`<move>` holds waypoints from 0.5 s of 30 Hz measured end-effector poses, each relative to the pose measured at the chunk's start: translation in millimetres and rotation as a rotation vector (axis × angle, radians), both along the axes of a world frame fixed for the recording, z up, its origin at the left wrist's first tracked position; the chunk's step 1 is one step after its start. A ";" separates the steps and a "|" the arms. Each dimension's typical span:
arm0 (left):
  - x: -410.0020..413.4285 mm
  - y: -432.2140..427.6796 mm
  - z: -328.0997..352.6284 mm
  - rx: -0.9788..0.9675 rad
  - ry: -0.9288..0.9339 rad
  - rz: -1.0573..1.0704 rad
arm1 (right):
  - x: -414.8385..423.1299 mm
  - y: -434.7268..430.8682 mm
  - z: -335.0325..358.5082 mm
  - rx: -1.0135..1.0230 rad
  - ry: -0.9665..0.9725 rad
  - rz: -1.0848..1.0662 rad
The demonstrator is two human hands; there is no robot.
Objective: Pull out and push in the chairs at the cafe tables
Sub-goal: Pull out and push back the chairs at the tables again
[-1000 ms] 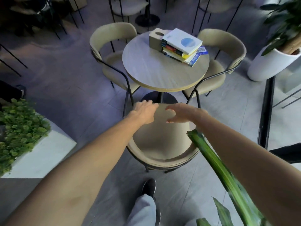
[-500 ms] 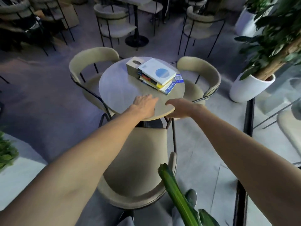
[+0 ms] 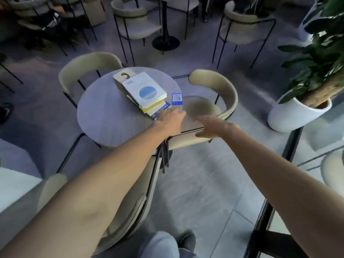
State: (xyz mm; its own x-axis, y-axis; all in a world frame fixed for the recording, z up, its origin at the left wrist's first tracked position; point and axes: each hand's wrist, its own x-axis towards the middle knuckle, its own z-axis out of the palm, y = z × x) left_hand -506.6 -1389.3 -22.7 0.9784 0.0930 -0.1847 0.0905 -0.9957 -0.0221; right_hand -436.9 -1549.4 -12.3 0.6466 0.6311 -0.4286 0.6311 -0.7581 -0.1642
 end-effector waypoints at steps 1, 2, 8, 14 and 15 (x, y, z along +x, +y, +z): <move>13.6 -7.8 -1.0 -0.007 0.001 0.009 | 14.5 -8.3 -3.2 -0.012 -0.003 0.003; 27.0 -14.1 -2.0 -0.014 0.004 0.020 | 28.8 -16.2 -6.2 -0.019 -0.001 0.009; 104.5 -37.9 -15.9 -0.016 0.026 0.089 | 118.5 -44.3 -20.3 -0.035 0.001 0.081; 205.2 -39.4 -32.8 -0.051 0.028 0.190 | 219.8 -40.1 -31.4 -0.066 -0.013 0.178; 223.0 -39.9 -35.2 -0.052 0.023 0.207 | 237.5 -39.2 -31.8 -0.077 -0.025 0.194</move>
